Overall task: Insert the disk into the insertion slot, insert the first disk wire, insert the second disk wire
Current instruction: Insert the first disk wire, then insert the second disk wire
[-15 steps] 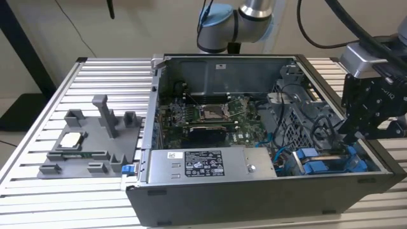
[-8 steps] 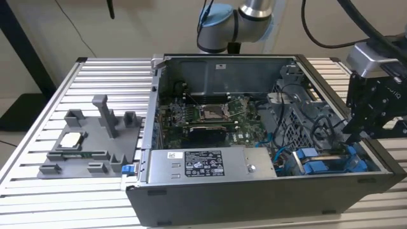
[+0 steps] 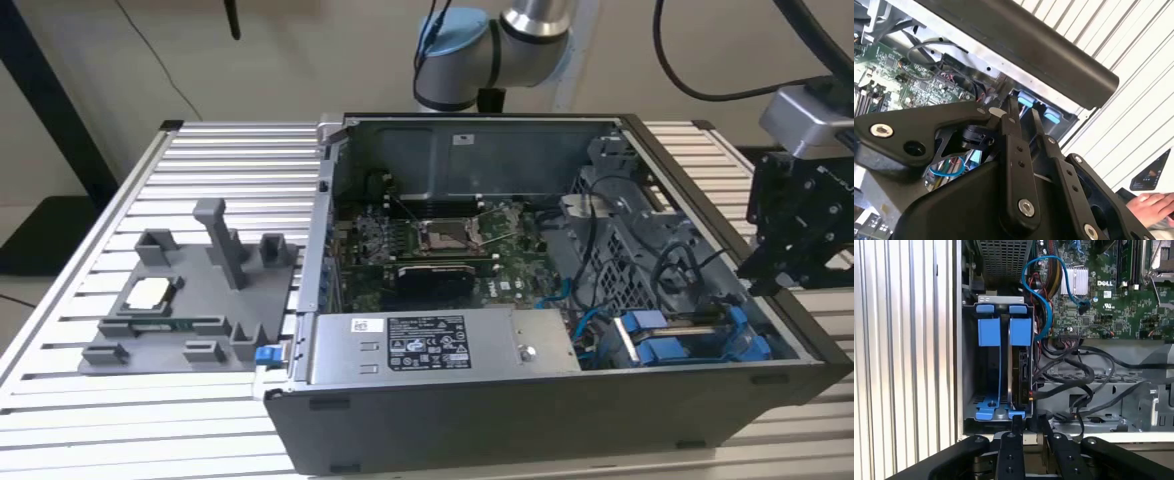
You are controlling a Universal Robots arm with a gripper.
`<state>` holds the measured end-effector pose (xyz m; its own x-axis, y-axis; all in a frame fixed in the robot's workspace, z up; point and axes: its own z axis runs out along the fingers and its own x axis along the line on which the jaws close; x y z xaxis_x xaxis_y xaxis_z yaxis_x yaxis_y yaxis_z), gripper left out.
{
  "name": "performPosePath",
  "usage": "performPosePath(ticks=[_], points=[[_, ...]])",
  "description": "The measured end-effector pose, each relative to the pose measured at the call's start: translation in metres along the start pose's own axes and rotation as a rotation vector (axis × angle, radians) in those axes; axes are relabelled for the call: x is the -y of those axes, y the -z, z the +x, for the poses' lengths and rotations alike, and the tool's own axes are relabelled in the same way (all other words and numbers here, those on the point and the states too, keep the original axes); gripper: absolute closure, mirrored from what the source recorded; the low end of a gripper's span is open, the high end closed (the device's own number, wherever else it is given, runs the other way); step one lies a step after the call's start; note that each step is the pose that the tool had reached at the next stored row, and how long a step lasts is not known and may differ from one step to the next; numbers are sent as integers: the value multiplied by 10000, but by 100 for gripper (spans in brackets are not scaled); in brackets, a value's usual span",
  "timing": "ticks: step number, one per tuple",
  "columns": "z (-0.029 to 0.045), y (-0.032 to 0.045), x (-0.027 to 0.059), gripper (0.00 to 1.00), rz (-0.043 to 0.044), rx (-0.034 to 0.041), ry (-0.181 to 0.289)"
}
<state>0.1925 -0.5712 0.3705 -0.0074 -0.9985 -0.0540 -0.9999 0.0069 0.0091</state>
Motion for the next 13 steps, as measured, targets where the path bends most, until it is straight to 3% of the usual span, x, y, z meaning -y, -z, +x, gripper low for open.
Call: performPosePath(ticks=[4,8,13], points=[[-1,5,90,73,-301,11,-15],[-3,31,160,73,-548,56,-28],[-5,65,231,73,-753,171,-36]])
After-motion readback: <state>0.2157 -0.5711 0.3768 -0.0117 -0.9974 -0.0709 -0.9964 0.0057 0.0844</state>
